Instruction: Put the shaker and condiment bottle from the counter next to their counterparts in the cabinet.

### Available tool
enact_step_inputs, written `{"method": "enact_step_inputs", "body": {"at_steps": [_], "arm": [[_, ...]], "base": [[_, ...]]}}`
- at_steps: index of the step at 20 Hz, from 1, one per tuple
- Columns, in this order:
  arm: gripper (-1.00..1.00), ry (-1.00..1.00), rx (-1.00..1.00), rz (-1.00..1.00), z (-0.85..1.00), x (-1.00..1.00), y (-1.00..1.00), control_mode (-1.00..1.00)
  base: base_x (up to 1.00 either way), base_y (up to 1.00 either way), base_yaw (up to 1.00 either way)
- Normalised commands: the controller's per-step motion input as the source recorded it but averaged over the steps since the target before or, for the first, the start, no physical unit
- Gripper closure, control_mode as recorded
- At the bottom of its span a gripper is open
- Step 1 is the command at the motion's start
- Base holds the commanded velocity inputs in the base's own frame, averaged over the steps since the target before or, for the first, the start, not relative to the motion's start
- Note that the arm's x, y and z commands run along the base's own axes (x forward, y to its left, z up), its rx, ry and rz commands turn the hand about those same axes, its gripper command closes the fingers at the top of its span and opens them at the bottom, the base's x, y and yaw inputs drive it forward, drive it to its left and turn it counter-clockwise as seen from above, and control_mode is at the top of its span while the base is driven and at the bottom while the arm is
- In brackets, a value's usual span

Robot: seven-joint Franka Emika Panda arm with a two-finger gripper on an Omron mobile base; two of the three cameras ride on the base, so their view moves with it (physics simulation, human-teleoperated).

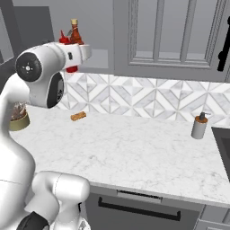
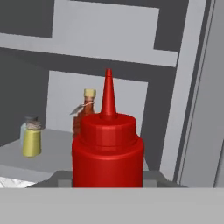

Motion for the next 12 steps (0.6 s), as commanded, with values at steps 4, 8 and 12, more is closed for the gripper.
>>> {"method": "enact_step_inputs", "body": {"at_steps": [4,8,12], "arm": [[1.00,0.07,0.15,0.00,0.06,0.12,0.04,-1.00],[1.00,0.02,0.00,0.00,0.00,0.02,0.24,-1.00],[1.00,0.01,0.00,0.04,-0.11,0.00,0.19,-1.00]], "base": [[0.00,0.00,0.00],[0.00,0.00,0.00],[0.00,0.00,0.00]]}}
